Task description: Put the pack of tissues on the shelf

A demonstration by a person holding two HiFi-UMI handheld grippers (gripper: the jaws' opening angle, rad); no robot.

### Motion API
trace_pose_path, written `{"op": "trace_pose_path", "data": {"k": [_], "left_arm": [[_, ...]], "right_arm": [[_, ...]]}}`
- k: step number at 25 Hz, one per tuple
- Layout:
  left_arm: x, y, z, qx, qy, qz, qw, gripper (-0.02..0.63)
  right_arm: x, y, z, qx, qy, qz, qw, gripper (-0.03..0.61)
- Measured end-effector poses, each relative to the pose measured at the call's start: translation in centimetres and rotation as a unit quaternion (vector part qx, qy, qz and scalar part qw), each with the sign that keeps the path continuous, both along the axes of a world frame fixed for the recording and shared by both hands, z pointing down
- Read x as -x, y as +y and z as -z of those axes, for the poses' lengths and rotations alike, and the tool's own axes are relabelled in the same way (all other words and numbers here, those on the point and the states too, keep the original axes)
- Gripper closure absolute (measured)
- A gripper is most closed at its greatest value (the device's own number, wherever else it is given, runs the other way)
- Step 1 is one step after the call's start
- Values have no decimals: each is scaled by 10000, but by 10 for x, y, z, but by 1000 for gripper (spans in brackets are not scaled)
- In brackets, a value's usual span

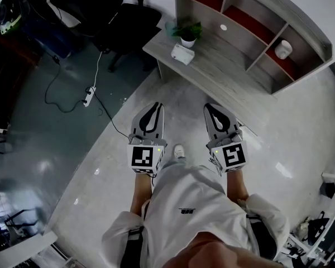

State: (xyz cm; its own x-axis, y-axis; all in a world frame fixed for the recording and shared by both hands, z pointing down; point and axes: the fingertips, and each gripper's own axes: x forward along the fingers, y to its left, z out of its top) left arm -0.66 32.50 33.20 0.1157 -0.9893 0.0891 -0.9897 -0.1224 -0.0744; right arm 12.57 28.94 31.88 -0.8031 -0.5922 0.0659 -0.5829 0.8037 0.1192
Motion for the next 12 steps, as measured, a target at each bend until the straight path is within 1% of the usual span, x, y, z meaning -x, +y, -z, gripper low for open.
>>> {"op": "trace_pose_path", "data": {"k": [3, 6, 10, 12], "left_arm": [[12, -13, -3, 17, -11, -61, 10000, 580], [21, -23, -6, 53, -20, -111, 9999, 580], [28, -29, -9, 64, -10, -188, 9998, 580], [31, -35, -11, 69, -8, -215, 9997, 580]], "right_arm": [[14, -10, 4, 7, -41, -59, 10000, 552], [18, -18, -3, 0, -22, -148, 9999, 552], [24, -23, -11, 159, 337, -231, 9990, 552], [27, -27, -12, 165, 337, -258, 9990, 552]]}}
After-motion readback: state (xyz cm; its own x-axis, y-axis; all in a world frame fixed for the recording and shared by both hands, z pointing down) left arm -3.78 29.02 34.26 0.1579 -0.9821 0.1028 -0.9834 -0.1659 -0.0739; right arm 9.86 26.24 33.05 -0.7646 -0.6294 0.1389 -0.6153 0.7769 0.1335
